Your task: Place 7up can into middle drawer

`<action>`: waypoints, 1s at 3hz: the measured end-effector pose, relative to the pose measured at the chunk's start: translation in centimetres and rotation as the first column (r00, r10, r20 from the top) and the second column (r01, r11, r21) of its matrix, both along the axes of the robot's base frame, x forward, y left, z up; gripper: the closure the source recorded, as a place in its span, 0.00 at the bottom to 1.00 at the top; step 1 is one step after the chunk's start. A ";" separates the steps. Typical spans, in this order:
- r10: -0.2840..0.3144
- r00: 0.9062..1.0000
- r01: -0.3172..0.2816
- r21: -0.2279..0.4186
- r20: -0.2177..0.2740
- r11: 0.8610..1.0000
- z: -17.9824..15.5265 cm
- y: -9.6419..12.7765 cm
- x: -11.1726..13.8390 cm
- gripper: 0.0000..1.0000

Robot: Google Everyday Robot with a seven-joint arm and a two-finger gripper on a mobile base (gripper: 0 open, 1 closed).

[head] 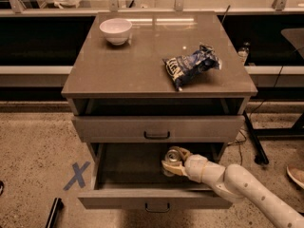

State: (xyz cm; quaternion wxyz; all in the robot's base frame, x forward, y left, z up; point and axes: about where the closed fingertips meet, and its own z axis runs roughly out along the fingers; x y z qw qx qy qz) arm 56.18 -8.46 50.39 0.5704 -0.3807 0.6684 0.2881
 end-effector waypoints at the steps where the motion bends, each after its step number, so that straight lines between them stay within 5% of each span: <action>1: -0.019 1.000 0.019 0.008 0.011 1.000 0.9 -0.7 0.0 0.11; 2: -0.039 0.999 0.039 0.005 -0.004 0.999 1.7 -1.8 -1.0 0.00; 3: -0.049 0.998 0.048 -0.004 -0.050 0.999 1.8 -2.9 -2.9 0.00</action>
Offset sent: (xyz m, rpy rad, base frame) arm -0.0248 -0.0344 0.0257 -0.0021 0.0225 -0.0697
